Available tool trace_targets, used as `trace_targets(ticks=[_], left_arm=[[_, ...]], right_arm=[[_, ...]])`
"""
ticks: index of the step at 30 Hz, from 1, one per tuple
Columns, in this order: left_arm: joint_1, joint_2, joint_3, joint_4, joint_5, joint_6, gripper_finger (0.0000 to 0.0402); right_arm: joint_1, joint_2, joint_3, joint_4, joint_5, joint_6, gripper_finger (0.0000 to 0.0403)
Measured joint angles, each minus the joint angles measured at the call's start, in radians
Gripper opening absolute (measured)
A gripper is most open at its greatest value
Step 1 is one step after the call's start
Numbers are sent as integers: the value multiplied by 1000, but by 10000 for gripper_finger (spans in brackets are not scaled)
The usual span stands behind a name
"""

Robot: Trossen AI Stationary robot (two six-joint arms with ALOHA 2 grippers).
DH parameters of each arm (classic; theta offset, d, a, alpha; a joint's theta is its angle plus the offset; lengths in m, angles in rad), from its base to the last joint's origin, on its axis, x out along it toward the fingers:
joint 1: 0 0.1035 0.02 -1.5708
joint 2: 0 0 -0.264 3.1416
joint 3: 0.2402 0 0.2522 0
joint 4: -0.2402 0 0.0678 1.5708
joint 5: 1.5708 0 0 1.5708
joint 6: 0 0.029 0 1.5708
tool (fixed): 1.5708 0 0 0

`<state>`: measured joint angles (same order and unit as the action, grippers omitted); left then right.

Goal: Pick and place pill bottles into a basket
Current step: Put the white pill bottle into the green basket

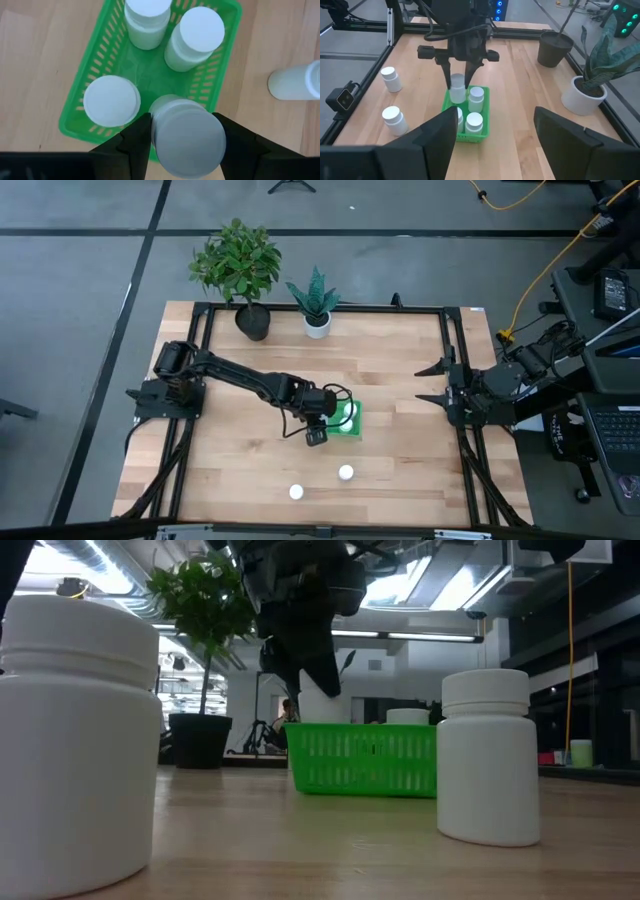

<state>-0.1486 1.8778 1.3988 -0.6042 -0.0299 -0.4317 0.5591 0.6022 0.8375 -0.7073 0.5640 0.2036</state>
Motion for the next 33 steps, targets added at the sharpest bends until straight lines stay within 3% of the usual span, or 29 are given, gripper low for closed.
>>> trace_targets(ticks=[13, 19, 33], left_arm=[[0, 57, 0, 12, 51, -21, 177], [0, 57, -1, 10, 52, -22, 207], [-2, 57, -1, 10, 84, -30, 216]], right_arm=[[0, 0, 0, -1, 0, -3, 264], [0, 0, 0, -1, 0, -2, 264], [0, 0, 0, -1, 0, -3, 264]])
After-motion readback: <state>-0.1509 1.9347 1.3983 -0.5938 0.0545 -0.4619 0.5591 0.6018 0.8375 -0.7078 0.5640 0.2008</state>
